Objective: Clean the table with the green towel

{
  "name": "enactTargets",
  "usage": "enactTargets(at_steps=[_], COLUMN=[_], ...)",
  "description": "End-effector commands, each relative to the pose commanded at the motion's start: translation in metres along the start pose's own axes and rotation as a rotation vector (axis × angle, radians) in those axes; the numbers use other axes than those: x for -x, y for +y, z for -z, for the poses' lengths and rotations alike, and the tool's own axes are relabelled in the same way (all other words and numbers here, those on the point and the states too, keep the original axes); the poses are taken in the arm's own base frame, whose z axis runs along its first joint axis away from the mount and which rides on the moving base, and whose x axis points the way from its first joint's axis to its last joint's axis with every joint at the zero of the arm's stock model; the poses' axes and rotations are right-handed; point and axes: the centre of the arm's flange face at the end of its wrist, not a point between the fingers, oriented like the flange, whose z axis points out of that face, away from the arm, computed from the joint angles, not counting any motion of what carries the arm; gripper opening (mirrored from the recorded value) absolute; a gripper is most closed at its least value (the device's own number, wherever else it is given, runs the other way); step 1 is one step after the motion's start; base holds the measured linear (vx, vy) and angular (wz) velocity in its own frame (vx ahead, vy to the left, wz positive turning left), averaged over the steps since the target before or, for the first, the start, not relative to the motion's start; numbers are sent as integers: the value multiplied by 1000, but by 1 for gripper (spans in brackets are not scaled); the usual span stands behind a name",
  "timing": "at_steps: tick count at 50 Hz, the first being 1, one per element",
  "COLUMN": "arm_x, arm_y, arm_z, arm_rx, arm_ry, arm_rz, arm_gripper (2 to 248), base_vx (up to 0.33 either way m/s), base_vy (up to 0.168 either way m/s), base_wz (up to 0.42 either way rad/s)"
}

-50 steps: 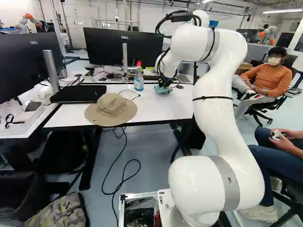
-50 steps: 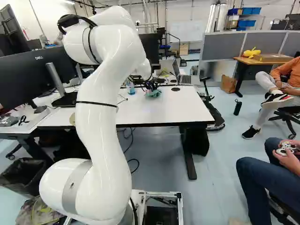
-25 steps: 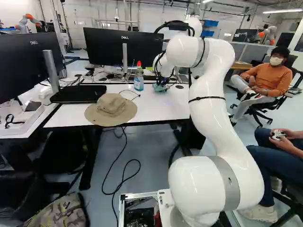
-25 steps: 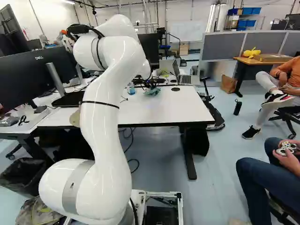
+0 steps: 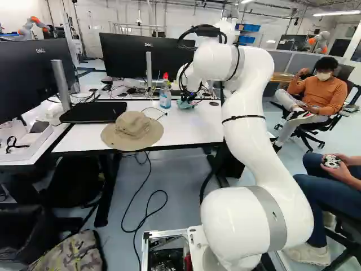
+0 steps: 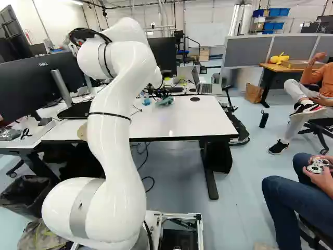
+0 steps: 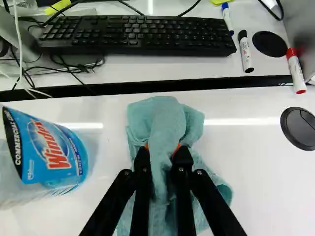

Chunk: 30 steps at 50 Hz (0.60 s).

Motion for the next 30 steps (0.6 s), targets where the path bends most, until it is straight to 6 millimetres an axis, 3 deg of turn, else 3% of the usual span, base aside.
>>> enactTargets(at_steps=[16,30], arm_x=[18,27], arm_y=[1,20], arm_z=[20,29], arm_rx=[0,17], arm_ry=[-30,-43], arm_rz=[-1,-22], arm_gripper=[52,52], base_vx=[0,0], base_vy=[0,0], base_wz=[0,0])
